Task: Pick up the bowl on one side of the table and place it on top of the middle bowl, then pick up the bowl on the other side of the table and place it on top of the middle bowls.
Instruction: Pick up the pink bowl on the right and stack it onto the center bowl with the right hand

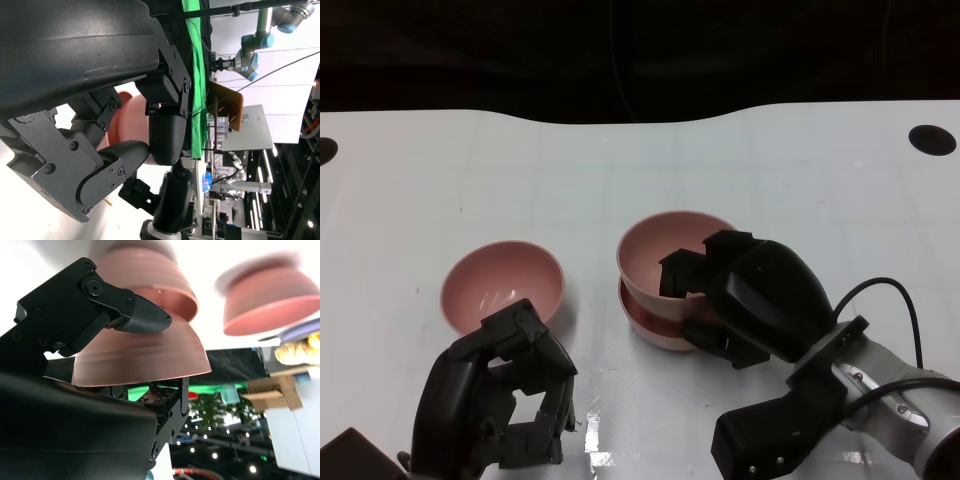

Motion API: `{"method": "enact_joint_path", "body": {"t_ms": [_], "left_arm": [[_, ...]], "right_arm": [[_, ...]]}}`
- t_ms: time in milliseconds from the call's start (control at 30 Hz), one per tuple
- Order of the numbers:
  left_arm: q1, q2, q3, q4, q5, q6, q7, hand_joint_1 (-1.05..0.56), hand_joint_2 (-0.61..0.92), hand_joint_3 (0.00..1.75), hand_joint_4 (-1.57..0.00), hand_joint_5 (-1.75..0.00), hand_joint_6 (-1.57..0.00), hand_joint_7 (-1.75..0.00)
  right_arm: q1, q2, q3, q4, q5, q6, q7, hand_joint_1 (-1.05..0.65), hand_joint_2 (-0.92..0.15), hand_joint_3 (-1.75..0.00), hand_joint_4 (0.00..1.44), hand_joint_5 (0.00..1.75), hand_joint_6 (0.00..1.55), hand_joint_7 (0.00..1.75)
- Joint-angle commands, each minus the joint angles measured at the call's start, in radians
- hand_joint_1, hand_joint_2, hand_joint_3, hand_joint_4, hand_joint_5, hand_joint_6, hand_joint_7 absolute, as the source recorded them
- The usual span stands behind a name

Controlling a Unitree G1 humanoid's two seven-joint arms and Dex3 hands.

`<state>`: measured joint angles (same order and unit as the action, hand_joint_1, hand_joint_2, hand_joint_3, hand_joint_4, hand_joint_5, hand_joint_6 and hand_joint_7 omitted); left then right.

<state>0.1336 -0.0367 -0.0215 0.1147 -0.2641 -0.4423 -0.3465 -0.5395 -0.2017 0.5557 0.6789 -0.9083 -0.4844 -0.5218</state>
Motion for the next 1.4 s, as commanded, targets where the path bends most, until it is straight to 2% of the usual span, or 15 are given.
{"method": "enact_joint_path", "body": {"t_ms": [33,100,167,233,267,333,400,567,767,933,1167,1200,1267,1400], "left_arm": [[0.007,0.004,0.007,0.006,-0.002,-0.016,-0.007,-0.2,0.33,1.4,-0.99,-1.7,-0.87,-1.51],[0.007,0.003,0.006,0.005,-0.009,-0.012,-0.011,-0.21,0.33,1.41,-0.99,-1.7,-0.87,-1.51],[0.005,0.002,0.005,0.007,-0.013,-0.012,-0.014,-0.21,0.32,1.41,-0.99,-1.7,-0.87,-1.51],[0.003,0.002,0.005,0.01,-0.018,-0.014,-0.017,-0.21,0.32,1.4,-0.99,-1.7,-0.87,-1.51],[0.002,0.001,0.005,0.012,-0.021,-0.014,-0.018,-0.21,0.33,1.39,-0.99,-1.69,-0.87,-1.5],[0.0,0.001,0.006,0.013,-0.024,-0.013,-0.019,-0.2,0.34,1.38,-0.99,-1.69,-0.88,-1.49],[0.001,0.001,0.007,0.011,-0.022,-0.008,-0.016,-0.2,0.36,1.35,-1.0,-1.68,-0.89,-1.47],[0.001,0.001,0.007,0.009,-0.022,-0.004,-0.016,-0.21,0.37,1.33,-1.0,-1.67,-0.9,-1.46],[0.0,0.002,0.007,0.008,-0.031,0.0,-0.026,-0.2,0.35,1.35,-0.99,-1.68,-0.89,-1.47],[-0.004,0.002,0.01,0.009,-0.02,0.004,-0.014,-0.21,0.35,1.35,-1.0,-1.68,-0.89,-1.48],[-0.007,0.0,0.012,0.016,-0.002,-0.008,-0.004,-0.2,0.34,1.4,-1.0,-1.69,-0.88,-1.49],[-0.007,-0.001,0.012,0.016,0.002,-0.009,-0.001,-0.2,0.32,1.42,-1.0,-1.69,-0.88,-1.5],[-0.008,-0.003,0.012,0.017,0.007,-0.012,0.001,-0.2,0.31,1.44,-1.0,-1.69,-0.89,-1.5],[-0.008,-0.004,0.013,0.019,0.01,-0.015,0.001,-0.2,0.31,1.46,-1.0,-1.7,-0.88,-1.51]], "right_arm": [[-0.031,-0.002,0.015,0.041,0.011,0.03,0.068,-0.17,-0.43,-1.07,0.91,1.46,0.82,1.25],[-0.029,-0.015,0.026,0.018,0.002,0.074,0.151,-0.24,-0.61,-0.74,0.87,1.15,0.87,0.76],[-0.023,-0.023,0.028,-0.018,0.007,0.116,0.236,-0.31,-0.83,-0.35,0.8,0.75,0.88,0.26],[-0.015,-0.029,0.028,-0.05,0.014,0.142,0.293,-0.33,-0.9,-0.24,0.78,0.63,0.88,0.13],[-0.012,-0.032,0.029,-0.065,0.015,0.153,0.315,-0.43,-0.91,-0.23,0.64,0.51,0.78,0.06],[-0.004,-0.038,0.028,-0.091,0.018,0.17,0.345,-0.47,-0.92,-0.22,0.58,0.43,0.73,0.02],[0.004,-0.041,0.025,-0.113,0.02,0.181,0.357,-0.6,-0.92,-0.27,0.47,0.35,0.62,0.0],[0.015,-0.046,0.022,-0.142,0.025,0.196,0.363,-0.65,-0.92,-0.3,0.42,0.32,0.55,0.0],[0.091,-0.08,-0.037,-0.328,0.087,0.212,0.411,-0.73,-0.92,-0.41,0.28,0.28,0.36,0.0],[0.133,-0.105,-0.072,-0.436,0.102,0.244,0.459,-0.78,-0.92,-0.4,0.19,0.27,0.3,0.0],[0.219,-0.13,-0.148,-0.562,0.138,0.23,0.428,-0.83,-0.92,-0.37,0.12,0.29,0.24,0.0],[0.232,-0.133,-0.16,-0.577,0.145,0.224,0.421,-0.83,-0.92,-0.36,0.06,0.42,0.24,0.0],[0.257,-0.137,-0.18,-0.604,0.155,0.213,0.409,-0.82,-0.92,-0.35,0.01,0.52,0.24,0.0],[0.28,-0.137,-0.198,-0.626,0.159,0.204,0.405,-0.81,-0.92,-0.35,0.0,0.56,0.24,0.0]]}}
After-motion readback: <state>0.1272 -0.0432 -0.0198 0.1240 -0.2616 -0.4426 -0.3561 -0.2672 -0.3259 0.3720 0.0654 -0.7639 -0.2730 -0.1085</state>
